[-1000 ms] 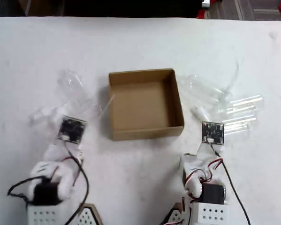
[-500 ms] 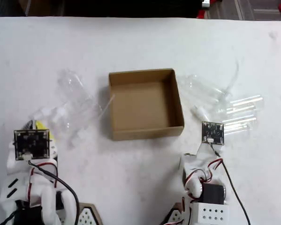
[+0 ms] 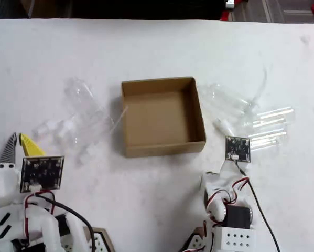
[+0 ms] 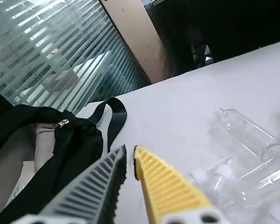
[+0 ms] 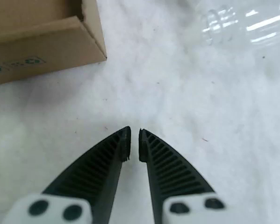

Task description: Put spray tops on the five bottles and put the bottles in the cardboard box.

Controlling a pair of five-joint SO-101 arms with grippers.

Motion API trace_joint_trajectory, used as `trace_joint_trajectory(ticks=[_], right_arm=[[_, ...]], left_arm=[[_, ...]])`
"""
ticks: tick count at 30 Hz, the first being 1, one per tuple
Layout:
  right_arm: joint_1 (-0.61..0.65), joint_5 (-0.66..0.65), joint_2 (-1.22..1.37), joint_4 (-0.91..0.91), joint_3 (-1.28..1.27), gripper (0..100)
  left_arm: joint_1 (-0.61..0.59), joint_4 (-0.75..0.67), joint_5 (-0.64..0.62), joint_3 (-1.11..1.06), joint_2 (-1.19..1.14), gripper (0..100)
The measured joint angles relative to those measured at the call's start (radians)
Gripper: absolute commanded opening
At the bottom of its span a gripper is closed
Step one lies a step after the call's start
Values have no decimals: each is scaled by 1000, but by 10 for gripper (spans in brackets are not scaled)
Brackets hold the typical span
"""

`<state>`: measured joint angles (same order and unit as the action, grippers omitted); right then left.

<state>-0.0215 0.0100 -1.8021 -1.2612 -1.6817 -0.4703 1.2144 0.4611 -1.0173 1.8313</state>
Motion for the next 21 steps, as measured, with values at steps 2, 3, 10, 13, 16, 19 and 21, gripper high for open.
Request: trace_joint_trajectory(ticks=[2, 3, 10, 13, 16, 19, 21], right_arm=[[0, 0, 0, 0, 0, 17], [0, 0, 0, 0, 0, 17], [0, 0, 0, 0, 0, 22], [0, 0, 0, 0, 0, 22], [0, 0, 0, 25, 0, 22], [0, 0, 0, 152, 0, 22], [0, 0, 0, 264, 0, 22]], left_arm=[[0, -2, 0, 11, 0, 35], [0, -2, 0, 15, 0, 36], [-6, 0, 2, 17, 0, 39], [-6, 0, 2, 17, -54, 39], [-6, 0, 2, 32, -184, 39], [-3, 2, 2, 106, -371, 39], [29, 31, 0, 178, -512, 39]])
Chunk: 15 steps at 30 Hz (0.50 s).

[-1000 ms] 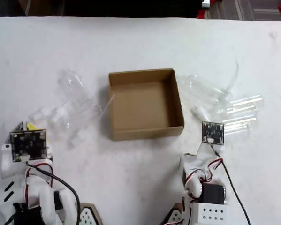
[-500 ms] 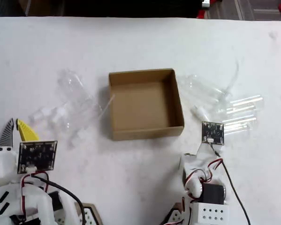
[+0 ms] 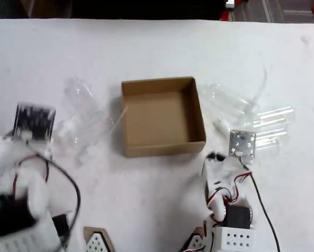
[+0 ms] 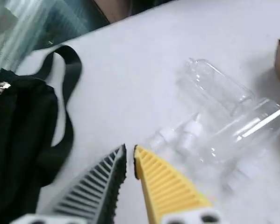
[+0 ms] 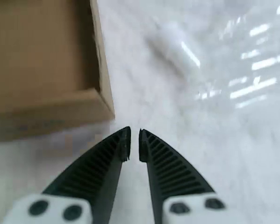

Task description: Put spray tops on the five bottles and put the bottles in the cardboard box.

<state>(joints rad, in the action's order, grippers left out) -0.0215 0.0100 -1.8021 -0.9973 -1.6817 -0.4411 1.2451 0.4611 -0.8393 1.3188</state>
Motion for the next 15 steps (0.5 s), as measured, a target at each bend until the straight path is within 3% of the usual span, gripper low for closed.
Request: trace_joint_trajectory(ticks=[4, 8, 12, 15], right_arm=[[0, 0, 0, 204, 0, 22], [0, 0, 0, 267, 0, 22], [0, 0, 0, 275, 0, 42], [0, 0, 0, 288, 0, 135]], left_arm=[[98, 84, -66, 163, -276, 37], [213, 107, -150, 259, -453, 35], [285, 41, -226, 264, -568, 35], [310, -38, -282, 196, -611, 36]])
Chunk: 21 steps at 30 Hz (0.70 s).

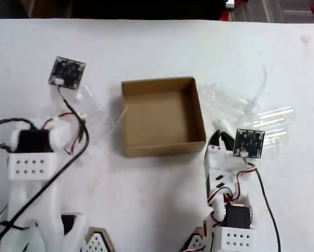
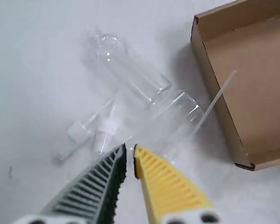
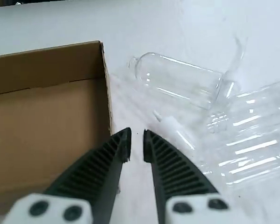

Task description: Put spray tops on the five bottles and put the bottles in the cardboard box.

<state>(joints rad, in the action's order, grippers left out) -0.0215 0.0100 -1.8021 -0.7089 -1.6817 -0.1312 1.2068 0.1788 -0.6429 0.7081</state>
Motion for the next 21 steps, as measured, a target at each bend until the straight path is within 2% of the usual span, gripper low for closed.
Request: trace_joint_trajectory(ticks=[3, 5, 7, 11, 15, 21], right_arm=[[-15, -55, 0, 11, 0, 211], [-64, -144, 0, 11, 14, 215], [-117, -226, 0, 20, 25, 187], [-87, -273, 2, 94, 25, 105], [55, -328, 2, 74, 74, 97], [359, -328, -2, -181, 307, 101]], left_arm=[[6, -81, -21, -81, -3, 37], [6, -103, -26, -124, -2, 37], [6, -115, -29, -167, 14, 37], [6, -167, -32, -247, 89, 38], [6, -242, -32, -334, 164, 38], [6, -250, -32, -344, 196, 39]])
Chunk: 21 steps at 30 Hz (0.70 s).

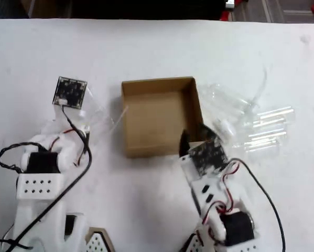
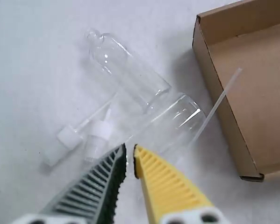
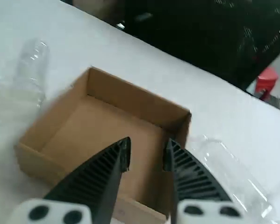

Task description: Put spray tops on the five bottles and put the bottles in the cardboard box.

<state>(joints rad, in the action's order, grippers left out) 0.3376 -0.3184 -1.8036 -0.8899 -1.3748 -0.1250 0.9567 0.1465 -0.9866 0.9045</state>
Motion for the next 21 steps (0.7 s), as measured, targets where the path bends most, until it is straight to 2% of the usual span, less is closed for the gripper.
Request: trace_joint_trajectory(ticks=[5, 10, 15, 21], right_arm=[[100, 0, 175, -18, 190, 101], [106, 49, 588, -37, 405, 101], [106, 160, 1008, -60, 520, 98], [37, 261, 1129, -52, 526, 75]], left_arm=[[0, 0, 0, 0, 0, 39], [0, 0, 0, 0, 0, 39], [0, 0, 0, 0, 0, 39], [0, 0, 0, 0, 0, 39]])
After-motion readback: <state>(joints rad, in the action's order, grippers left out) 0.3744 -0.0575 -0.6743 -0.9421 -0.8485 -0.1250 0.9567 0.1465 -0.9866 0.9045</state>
